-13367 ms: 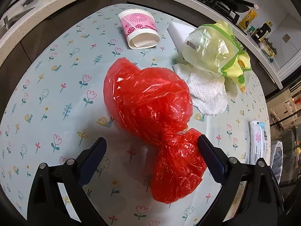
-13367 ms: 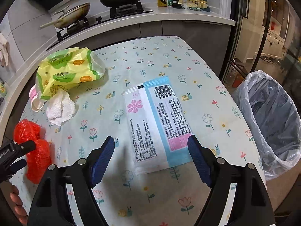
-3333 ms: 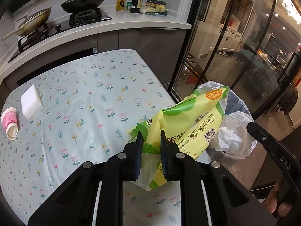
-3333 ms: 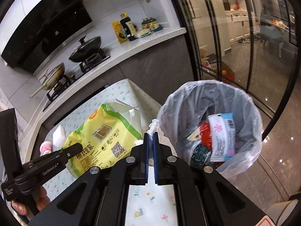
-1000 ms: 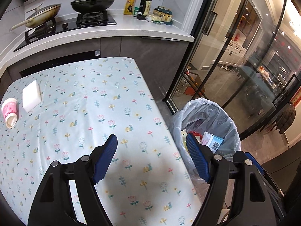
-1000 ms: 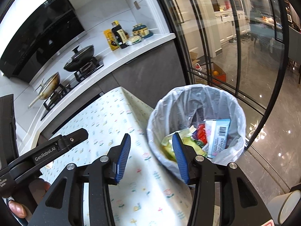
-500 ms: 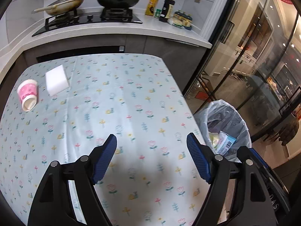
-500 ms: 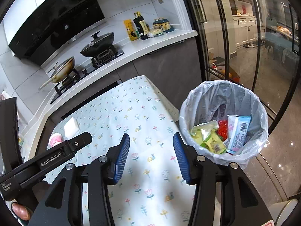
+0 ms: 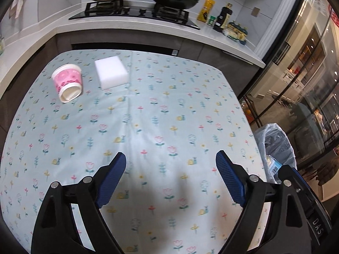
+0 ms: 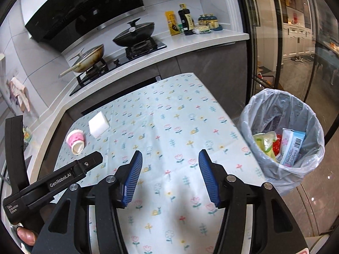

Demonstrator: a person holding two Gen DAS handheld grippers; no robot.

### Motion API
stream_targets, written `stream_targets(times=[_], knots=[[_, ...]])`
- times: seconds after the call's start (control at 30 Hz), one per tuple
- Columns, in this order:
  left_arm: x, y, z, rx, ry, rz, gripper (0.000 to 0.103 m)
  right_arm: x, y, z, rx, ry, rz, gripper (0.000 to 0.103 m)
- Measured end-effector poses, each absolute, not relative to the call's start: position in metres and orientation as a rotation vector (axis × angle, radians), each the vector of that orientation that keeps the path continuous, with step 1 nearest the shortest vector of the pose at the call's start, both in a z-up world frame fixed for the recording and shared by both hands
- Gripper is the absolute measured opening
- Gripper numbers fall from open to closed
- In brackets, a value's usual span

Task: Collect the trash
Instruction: 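Lift both open tools away from the bin toward the pink cup and sponge, then grasp the pink paper cup with left gripper while right gripper grasps the white sponge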

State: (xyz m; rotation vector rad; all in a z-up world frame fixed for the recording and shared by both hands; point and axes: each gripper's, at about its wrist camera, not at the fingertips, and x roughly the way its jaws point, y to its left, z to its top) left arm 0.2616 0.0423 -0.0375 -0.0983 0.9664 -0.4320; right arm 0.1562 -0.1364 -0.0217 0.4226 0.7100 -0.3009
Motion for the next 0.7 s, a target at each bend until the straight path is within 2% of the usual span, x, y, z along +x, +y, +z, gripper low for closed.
stream_targets(times=[0.4, 0.7], knots=[[0.291, 0.113, -0.048, -0.167, 0.975, -0.303, 0.083, 0.205, -0.089, -0.035, 0.376, 0.764, -0.218, 0.054], [0.306, 0.133, -0.053, -0.177, 0.969, -0.259, 0.083, 0.226, -0.080, -0.045, 0.370, 0.792, -0.202, 0.054]])
